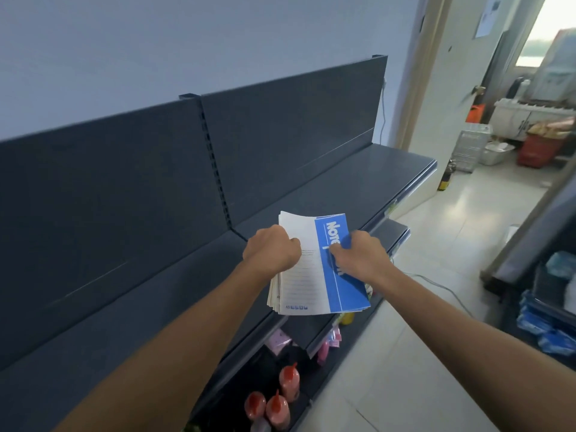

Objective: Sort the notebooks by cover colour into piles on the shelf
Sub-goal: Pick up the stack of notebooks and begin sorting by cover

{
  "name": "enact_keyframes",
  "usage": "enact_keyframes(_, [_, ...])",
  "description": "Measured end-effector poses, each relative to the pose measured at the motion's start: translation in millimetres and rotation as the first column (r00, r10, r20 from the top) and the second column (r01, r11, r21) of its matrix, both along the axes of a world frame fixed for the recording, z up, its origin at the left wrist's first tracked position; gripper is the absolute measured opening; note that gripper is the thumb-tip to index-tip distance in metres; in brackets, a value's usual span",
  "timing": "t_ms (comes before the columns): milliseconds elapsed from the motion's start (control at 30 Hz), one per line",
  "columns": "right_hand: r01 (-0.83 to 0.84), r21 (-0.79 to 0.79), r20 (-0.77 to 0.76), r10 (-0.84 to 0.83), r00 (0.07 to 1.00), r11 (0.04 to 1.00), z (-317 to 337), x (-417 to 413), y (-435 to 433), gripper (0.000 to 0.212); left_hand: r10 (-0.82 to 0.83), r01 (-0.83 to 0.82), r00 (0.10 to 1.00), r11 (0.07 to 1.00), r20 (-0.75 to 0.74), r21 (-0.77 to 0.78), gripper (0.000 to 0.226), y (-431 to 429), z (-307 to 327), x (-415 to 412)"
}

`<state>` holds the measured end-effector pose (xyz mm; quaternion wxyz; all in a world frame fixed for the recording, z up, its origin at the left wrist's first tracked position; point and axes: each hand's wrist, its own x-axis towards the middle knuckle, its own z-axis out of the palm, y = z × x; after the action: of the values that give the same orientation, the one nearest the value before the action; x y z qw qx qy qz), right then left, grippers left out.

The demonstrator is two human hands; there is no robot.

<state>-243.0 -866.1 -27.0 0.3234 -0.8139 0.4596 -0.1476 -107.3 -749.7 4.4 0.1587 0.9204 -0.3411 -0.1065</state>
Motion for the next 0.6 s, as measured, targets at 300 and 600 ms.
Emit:
enact_keyframes(300, [0.089,0.036,-0.002,-0.089,0.996,0.995,-9.8,4.0,-78.6,0.023,-0.115,0.115,0.993,0.993,0.003,0.019,0.021,-101.6,-6.5,13.2])
enact_keyframes(600, [0.054,0.055,-0.053,-0.051,0.997,0.997,-31.3,4.1,-168.1,0.019,-0.067,0.07,0.995,0.997,-0.073,0.03,0.019,-185.8,-35.0,11.0])
